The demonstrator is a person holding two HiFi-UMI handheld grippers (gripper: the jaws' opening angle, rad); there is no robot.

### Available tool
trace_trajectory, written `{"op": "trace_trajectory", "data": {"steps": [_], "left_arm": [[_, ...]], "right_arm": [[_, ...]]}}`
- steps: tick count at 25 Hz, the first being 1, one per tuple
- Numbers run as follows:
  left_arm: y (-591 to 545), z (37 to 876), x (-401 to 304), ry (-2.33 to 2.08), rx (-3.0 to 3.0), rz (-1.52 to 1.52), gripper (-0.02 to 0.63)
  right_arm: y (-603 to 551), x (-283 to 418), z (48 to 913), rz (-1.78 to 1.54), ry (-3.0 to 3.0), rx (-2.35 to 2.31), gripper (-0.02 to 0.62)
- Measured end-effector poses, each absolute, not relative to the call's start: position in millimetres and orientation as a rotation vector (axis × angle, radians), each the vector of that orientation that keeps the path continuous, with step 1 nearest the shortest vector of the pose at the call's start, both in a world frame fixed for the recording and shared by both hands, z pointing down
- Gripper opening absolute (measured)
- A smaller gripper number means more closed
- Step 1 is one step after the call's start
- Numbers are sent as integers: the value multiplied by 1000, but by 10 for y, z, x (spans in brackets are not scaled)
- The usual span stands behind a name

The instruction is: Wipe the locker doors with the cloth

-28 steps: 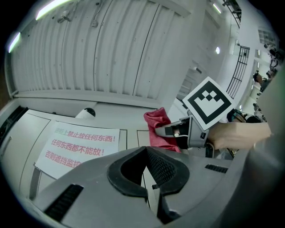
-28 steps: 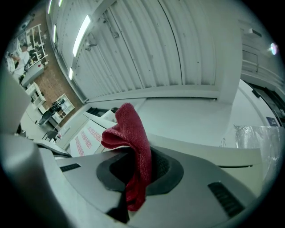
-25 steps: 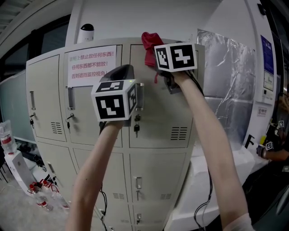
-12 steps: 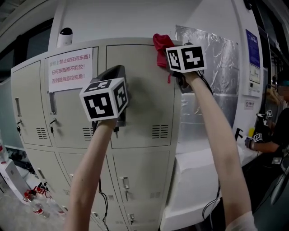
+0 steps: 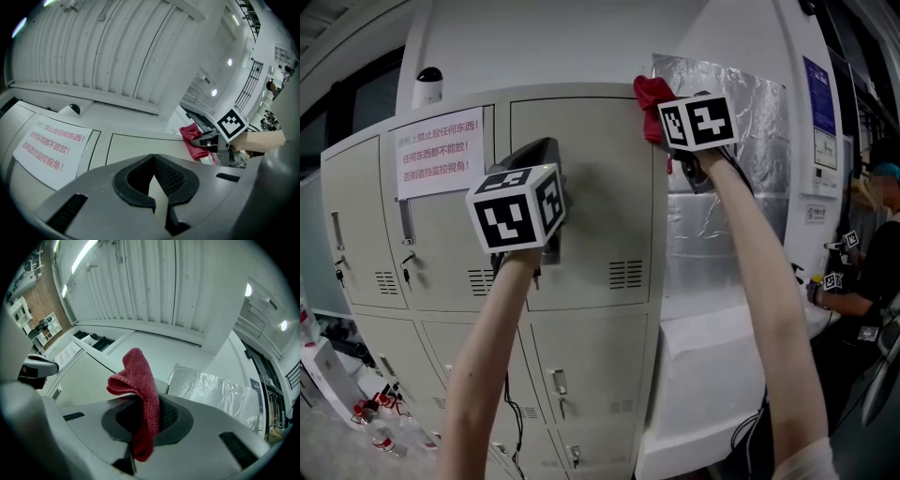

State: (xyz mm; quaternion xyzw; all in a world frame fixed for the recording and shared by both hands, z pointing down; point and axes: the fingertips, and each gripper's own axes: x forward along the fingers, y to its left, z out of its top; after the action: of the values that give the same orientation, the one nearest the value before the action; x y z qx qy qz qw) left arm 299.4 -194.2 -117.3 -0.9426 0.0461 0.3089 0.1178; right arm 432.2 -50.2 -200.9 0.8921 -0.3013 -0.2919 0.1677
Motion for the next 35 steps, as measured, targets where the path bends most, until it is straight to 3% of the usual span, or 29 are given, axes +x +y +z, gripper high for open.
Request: {"op": "trace_trajectory", "data": {"steps": [6,17,35], "left_arm": [[-2058,-1136,2904,182,-2749,882,15],[-2510,-973,2529,334,-2747,864,15],[-2777,-859,2373,405,-2743,825,15]], "right_arm": [[-519,4167,-2028,-884,-868,2541,26],[-1542,2774,-1831,-994,-1662,2317,26],[-2778,3009,-1328,-799,-1373,2239,26]]}}
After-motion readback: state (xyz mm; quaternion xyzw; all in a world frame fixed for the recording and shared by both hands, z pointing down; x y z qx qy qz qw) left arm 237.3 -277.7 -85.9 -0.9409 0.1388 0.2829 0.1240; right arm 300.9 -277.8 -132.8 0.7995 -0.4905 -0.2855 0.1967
